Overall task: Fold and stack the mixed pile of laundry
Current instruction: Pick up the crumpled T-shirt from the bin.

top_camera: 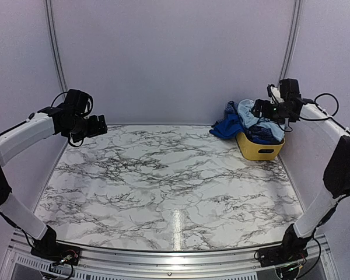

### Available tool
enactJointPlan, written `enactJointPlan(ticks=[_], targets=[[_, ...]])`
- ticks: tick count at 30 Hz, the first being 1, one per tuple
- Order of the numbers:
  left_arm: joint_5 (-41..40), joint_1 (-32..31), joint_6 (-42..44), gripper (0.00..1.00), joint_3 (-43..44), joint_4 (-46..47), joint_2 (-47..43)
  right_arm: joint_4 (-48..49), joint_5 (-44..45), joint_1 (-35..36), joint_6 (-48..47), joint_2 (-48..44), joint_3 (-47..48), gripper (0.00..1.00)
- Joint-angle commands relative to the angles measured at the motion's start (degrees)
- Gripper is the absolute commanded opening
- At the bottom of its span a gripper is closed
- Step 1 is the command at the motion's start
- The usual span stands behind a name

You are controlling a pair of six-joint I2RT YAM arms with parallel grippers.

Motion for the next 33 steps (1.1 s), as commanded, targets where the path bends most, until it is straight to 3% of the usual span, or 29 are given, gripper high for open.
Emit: enactJointPlan(ticks=[1, 18, 25, 26, 28, 30, 33], targets=[[-0.88, 0.09, 0.85, 0.99, 2.08, 1.2, 0.93, 1.83, 3.05, -1.17, 0.21, 0.28, 3.02, 0.98], [-5.26, 1.36, 1.62, 0.99, 0.84, 0.6, -1.43, -10.59, 12.75, -4.09, -0.66, 30.11, 36.8, 0.99], [-5.49, 1.98, 1.83, 0.99, 1.11, 0.21, -1.3, -12.15, 13.63, -4.09, -0.8, 40.26, 44.0, 0.99], [-5.46, 2.1, 1.91, 0.99, 1.23, 0.14, -1.19, -12.1, 13.64, -4.09, -0.88, 41.14, 44.46, 0.95], [-5.46, 2.27, 2.19, 0.99, 1.46, 0.01, -1.04, -12.2, 13.7, -4.09, -0.99, 42.64, 45.51, 0.78], [-5.44, 2.5, 2.36, 0.99, 1.67, -0.12, -0.92, -12.81, 13.49, -4.09, -1.08, 42.95, 46.6, 0.53], [-5.52, 2.87, 2.55, 0.99, 1.96, -0.33, -0.79, -13.78, 12.46, -4.09, -1.0, 41.05, 47.92, 0.09]])
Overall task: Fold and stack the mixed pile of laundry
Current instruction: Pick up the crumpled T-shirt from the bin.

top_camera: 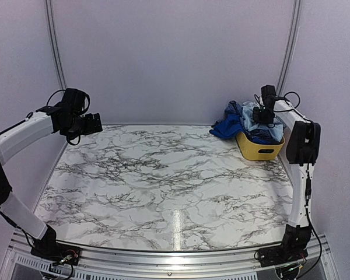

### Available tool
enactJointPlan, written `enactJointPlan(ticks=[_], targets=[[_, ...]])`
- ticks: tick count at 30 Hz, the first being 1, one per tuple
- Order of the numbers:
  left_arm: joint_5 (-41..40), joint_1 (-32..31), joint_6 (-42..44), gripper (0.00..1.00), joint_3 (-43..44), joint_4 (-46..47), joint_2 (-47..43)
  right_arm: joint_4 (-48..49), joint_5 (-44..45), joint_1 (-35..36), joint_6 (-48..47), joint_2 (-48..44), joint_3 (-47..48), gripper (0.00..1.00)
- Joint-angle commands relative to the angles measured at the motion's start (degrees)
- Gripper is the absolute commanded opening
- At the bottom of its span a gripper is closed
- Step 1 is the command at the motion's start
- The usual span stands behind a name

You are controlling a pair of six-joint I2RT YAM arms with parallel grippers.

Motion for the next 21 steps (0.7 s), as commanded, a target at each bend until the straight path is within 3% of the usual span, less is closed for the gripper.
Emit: enactJointPlan(ticks=[1, 14, 21], targets=[[-0.97, 0.85, 0.95, 0.99, 1.33, -0.84, -1.27, -1.6, -0.81, -0.22, 0.12, -3.75, 4.25, 0.0], [0.11, 2.39, -0.56, 0.99, 1.62, -0.77, -1.96, 2.29, -12.55, 1.83, -3.59, -23.85, 3.75, 0.0], [5.74, 5.06, -3.41, 0.99, 1.14, -0.22, -3.06, 4.56, -18.76, 9.77, -4.35, -30.98, 6.45, 0.0]])
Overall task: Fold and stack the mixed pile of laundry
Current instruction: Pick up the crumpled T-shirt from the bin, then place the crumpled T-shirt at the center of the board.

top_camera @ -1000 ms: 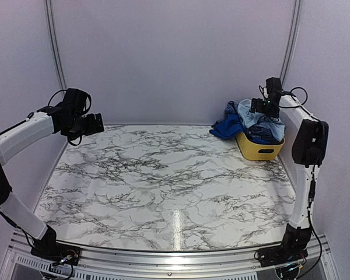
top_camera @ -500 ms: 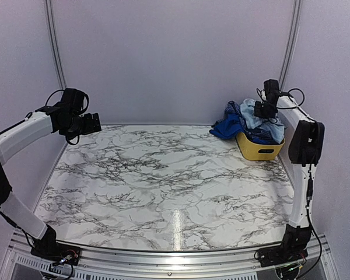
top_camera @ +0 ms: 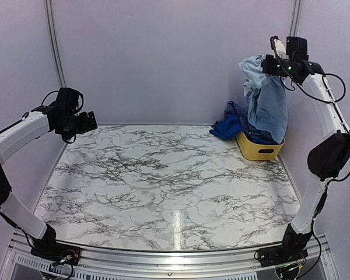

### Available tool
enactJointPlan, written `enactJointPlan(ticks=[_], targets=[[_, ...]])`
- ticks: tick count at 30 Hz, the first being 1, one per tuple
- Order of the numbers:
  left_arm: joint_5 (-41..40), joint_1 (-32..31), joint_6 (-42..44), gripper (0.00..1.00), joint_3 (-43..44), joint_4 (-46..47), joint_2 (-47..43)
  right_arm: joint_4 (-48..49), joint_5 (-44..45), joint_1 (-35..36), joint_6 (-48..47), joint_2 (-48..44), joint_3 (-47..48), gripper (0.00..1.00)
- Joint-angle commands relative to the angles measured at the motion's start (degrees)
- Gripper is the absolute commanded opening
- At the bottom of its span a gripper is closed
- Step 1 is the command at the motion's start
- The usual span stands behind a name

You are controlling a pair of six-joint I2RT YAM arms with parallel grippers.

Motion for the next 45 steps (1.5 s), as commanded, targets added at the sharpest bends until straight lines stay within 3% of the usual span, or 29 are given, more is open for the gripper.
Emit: enactJointPlan(ticks=[1, 6, 14, 17, 20, 21, 23, 24, 26, 30, 37, 45], targets=[[3.7, 1.47, -2.07, 0.99, 0.92, -0.07, -2.89, 4.63, -7.4, 5.23, -0.12, -3.85, 3.58, 0.0], [4.54, 2.09, -3.03, 0.99, -0.47, 0.68, -4.38, 9.87, -17.96, 10.54, 6.17, -6.71, 3.44, 0.0], [6.58, 3.75, -5.13, 0.99, -2.16, 2.08, -6.82, 23.82, -28.09, 26.3, 18.78, -4.09, 3.06, 0.0], [7.56, 4.27, -5.22, 0.99, -2.51, 2.58, -7.61, 32.31, -33.11, 27.36, 25.77, -5.29, -6.65, 0.0], [10.2, 4.51, -3.54, 0.99, -3.08, 3.36, -8.36, 40.27, -34.98, 25.86, 30.59, -11.3, -25.91, 0.0], [12.31, 4.47, -2.23, 0.99, -3.27, 3.51, -8.8, 39.72, -33.09, 24.8, 30.41, -13.67, -32.85, 0.13], [13.75, 4.26, 0.21, 0.99, -4.37, 3.76, -10.16, 33.46, -26.55, 21.05, 29.35, -17.67, -45.38, 0.54], [14.35, 4.13, 1.4, 0.99, -5.32, 3.97, -10.98, 29.99, -24.29, 19.15, 28.13, -19.01, -50.14, 0.64], [16.34, 3.75, 3.05, 0.99, -7.73, 4.14, -12.47, 22.09, -17.78, 17.92, 22.75, -19.84, -55.41, 0.74], [20.27, 0.5, 4.47, 0.99, -14.3, 4.49, -14.04, 13.1, -12.04, 20.66, 14.57, -17.61, -57.05, 0.75], [25.2, -10.83, 7.94, 0.98, -22.58, 6.21, -14.19, 6.78, -11.85, 29.32, 5.86, -11.7, -55.64, 0.73], [25.94, -18.51, 6.87, 0.82, -26.56, 7.13, -6.99, 3.67, -7.03, 32.6, 3.5, -3.64, -54.65, 0.74]])
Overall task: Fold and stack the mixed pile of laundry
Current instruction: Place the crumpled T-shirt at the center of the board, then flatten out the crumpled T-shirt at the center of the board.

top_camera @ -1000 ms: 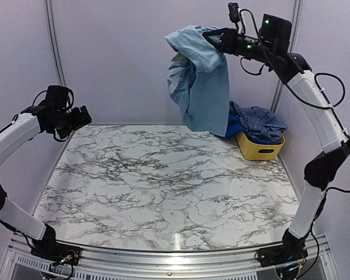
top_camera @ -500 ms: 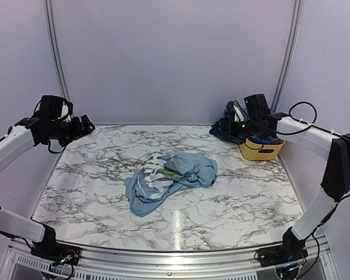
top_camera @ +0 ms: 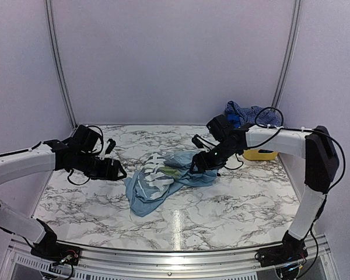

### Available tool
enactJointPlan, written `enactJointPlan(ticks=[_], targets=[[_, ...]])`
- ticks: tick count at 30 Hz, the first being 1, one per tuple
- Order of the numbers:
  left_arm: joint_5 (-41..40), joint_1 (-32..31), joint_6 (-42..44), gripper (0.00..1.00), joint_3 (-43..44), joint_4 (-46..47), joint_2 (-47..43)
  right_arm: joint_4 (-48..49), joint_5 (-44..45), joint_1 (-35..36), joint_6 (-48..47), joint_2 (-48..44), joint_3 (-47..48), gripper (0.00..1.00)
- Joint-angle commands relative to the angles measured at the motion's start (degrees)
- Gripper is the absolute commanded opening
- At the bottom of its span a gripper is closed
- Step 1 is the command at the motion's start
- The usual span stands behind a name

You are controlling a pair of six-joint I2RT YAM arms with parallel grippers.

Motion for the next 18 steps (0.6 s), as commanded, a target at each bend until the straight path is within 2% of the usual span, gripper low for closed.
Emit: enactJointPlan(ticks=[1, 6, 8, 12, 14, 15, 18], targets=[[1.11, -2.34, -1.01, 0.8, -2.17, 2.32, 5.01, -3.46, 4.96, 0.59, -2.45, 3.63, 2.85, 0.74], [1.03, -3.67, -3.99, 0.7, -2.59, 4.78, 11.19, -3.53, 7.81, 0.76, -3.66, 8.78, 4.69, 0.77], [1.2, -3.68, -5.28, 0.61, -2.08, 5.19, 14.25, -4.87, 10.16, 1.01, -4.2, 11.45, 6.28, 0.78], [1.07, -3.68, -7.24, 0.48, 0.29, 6.55, 19.0, -6.07, 13.38, 1.1, -4.56, 14.49, 8.49, 0.71], [1.18, -3.64, -7.49, 0.4, 1.91, 7.06, 20.26, -7.11, 14.78, 1.1, -4.38, 15.54, 9.26, 0.63], [0.9, -3.49, -7.62, 0.33, 2.85, 7.03, 20.74, -7.28, 14.98, 1.08, -4.5, 15.78, 9.21, 0.57], [1.09, -1.98, -8.8, 0.0, 4.97, 7.09, 21.66, -7.43, 13.19, 1.11, -4.67, 15.21, 8.46, 0.34]])
